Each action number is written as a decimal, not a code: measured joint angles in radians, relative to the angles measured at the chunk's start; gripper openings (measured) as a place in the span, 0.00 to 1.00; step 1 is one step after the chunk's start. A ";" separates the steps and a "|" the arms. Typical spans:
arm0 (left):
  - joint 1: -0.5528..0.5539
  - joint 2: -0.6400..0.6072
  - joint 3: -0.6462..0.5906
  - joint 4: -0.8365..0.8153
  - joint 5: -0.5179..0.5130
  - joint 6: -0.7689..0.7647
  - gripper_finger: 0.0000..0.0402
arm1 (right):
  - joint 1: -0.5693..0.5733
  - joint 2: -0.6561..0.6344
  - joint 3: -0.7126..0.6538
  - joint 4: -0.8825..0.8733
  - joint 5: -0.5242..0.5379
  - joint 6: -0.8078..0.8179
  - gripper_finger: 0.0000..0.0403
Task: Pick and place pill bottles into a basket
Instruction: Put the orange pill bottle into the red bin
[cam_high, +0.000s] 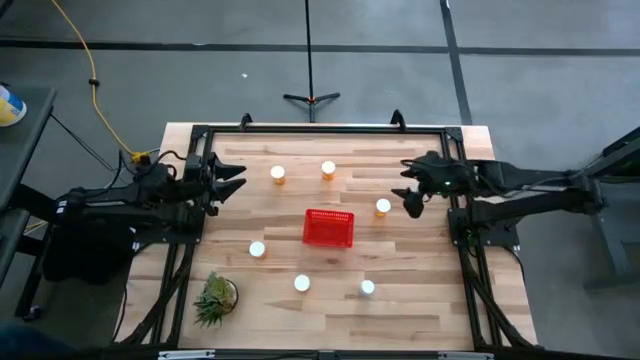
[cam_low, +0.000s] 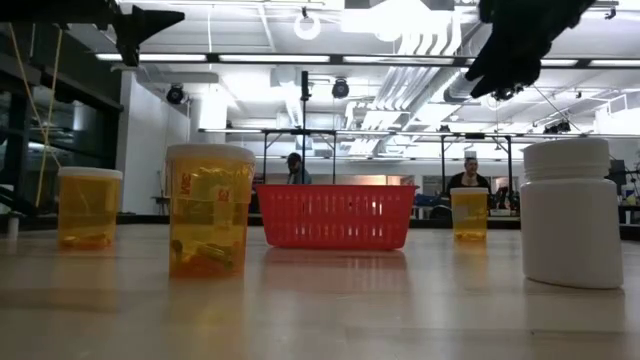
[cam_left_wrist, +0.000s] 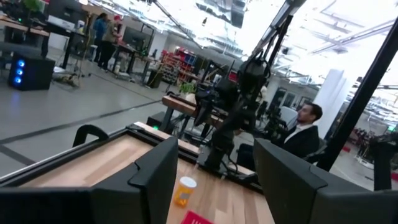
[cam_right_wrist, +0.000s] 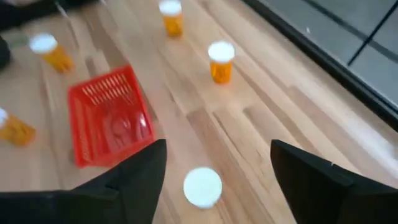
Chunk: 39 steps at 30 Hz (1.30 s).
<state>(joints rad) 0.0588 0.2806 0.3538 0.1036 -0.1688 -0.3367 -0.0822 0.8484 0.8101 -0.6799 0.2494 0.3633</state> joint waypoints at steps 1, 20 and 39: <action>0.000 0.000 0.000 0.000 0.000 0.000 0.61 | 0.000 0.025 0.011 -0.004 -0.016 0.004 0.73; 0.000 -0.001 0.000 -0.001 0.001 -0.008 0.61 | -0.003 0.368 0.032 -0.002 -0.143 -0.152 0.89; 0.000 -0.001 0.000 -0.001 0.001 -0.008 0.61 | -0.050 0.545 0.031 0.007 -0.132 -0.294 0.89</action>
<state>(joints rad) 0.0589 0.2794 0.3542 0.1024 -0.1680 -0.3450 -0.1327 1.3935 0.8413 -0.6727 0.1179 0.0694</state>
